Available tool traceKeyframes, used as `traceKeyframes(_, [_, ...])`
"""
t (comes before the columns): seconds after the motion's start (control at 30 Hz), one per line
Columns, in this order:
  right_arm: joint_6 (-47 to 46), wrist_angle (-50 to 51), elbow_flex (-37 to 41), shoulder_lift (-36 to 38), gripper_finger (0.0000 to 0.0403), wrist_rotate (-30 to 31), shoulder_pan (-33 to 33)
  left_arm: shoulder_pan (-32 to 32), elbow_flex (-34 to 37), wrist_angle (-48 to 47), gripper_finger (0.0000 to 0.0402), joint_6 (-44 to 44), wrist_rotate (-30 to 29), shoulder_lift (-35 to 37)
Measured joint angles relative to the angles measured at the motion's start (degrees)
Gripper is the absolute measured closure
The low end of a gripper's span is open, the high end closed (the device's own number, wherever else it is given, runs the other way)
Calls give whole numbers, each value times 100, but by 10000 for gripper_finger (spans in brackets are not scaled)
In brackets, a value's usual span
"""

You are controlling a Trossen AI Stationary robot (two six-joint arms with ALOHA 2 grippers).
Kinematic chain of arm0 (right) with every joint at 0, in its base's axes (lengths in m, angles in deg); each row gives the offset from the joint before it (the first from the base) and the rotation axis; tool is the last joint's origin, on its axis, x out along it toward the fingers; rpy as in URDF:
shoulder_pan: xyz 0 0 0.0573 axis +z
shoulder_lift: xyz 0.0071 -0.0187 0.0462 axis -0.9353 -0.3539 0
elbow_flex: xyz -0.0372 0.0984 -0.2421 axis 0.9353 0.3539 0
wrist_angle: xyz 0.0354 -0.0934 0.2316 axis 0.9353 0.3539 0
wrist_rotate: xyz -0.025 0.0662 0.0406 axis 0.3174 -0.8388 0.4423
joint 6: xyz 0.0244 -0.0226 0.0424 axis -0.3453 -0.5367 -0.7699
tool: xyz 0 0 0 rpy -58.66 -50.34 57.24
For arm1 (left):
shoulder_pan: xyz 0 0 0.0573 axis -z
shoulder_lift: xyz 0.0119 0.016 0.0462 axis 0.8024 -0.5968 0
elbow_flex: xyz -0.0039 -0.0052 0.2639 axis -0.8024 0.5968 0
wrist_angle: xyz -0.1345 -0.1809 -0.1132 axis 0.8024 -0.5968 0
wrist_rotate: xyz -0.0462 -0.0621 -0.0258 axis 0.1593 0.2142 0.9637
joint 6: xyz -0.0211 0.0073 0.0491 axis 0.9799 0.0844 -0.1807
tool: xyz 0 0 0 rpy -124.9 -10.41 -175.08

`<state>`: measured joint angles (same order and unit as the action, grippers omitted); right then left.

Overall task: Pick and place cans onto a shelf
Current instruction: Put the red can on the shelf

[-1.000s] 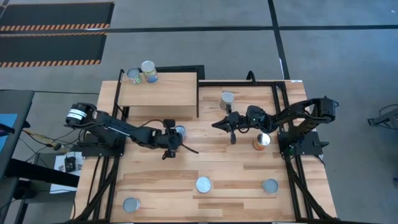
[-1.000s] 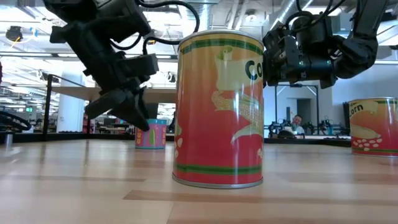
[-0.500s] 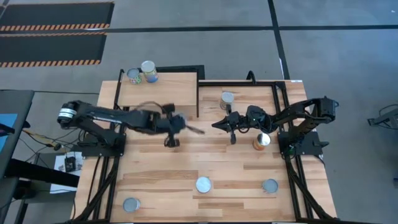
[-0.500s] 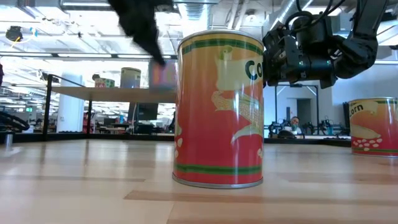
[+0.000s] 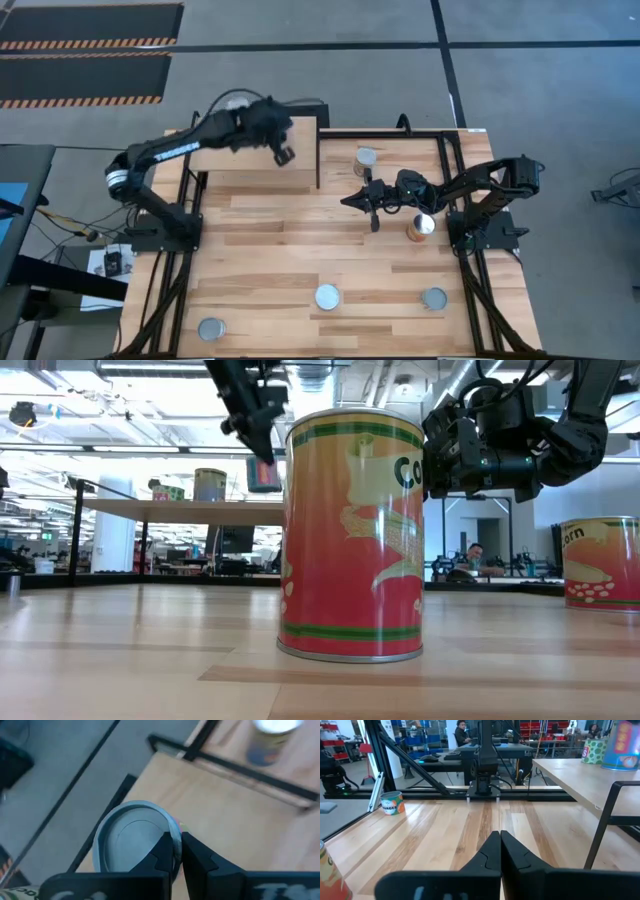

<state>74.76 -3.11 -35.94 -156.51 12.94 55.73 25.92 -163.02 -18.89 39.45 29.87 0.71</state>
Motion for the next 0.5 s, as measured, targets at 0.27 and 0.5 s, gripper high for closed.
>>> traceKeyframes(0.27, [29,1,0,0,393,-2,-2,-675,-593,-211,392,-160,66,-670])
traceKeyframes(0.5, [44,1,0,0,393,-2,-2,-980,-850,-399,391,-311,79,-1039])
